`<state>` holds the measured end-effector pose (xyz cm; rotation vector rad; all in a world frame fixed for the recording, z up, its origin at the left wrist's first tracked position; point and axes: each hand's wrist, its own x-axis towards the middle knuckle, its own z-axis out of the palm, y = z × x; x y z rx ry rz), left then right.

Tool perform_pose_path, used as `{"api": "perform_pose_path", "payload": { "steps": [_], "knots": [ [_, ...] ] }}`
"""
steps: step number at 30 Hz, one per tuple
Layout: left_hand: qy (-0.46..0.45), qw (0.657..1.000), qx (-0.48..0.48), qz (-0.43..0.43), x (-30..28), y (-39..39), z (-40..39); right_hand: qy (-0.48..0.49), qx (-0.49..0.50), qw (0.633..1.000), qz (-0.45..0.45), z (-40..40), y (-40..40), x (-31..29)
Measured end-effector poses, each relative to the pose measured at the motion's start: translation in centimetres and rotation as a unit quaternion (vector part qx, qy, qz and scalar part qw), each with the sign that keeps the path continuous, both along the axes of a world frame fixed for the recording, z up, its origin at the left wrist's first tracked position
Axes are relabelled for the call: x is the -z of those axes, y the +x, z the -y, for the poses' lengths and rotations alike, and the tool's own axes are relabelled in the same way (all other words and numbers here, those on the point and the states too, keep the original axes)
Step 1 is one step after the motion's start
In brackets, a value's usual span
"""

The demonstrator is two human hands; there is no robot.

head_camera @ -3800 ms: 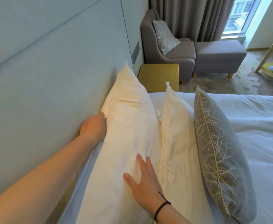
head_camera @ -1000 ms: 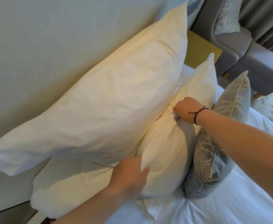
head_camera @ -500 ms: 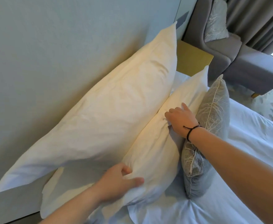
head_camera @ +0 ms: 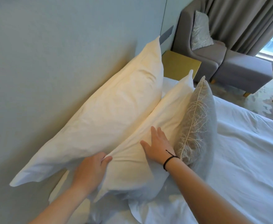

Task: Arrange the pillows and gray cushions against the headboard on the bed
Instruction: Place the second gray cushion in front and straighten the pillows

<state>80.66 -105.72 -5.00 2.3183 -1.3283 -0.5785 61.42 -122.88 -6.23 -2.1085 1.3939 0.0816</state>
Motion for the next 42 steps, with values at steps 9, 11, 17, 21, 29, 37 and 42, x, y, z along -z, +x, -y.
{"api": "perform_pose_path", "payload": {
  "steps": [9,11,17,21,29,37,42],
  "knots": [
    [0.123,0.98,0.099,0.121,0.5,0.4,0.3,-0.061,-0.122,0.989,-0.057,-0.9,-2.2,-0.6],
    [0.139,0.981,0.113,0.078,0.2,0.2,1.2,-0.136,-0.142,0.98,-0.028,-0.5,-3.0,-1.6],
    [0.177,0.969,0.062,-0.16,0.0,-2.3,7.7,-0.183,0.114,0.976,0.011,5.3,-8.4,-3.6],
    [0.151,0.963,0.021,-0.222,0.0,-4.5,15.8,0.013,0.317,0.942,0.112,7.4,-12.3,-1.9],
    [0.082,0.95,0.037,-0.299,0.1,-9.3,32.8,0.017,0.36,0.912,0.195,7.0,-12.8,1.1],
    [-0.039,0.969,0.132,-0.204,0.6,-11.7,45.0,0.049,0.349,0.901,0.252,7.0,-15.0,1.8],
    [-0.067,0.973,0.177,-0.133,1.7,-11.6,48.0,0.017,0.349,0.908,0.231,7.1,-14.5,2.0]
  ]
}}
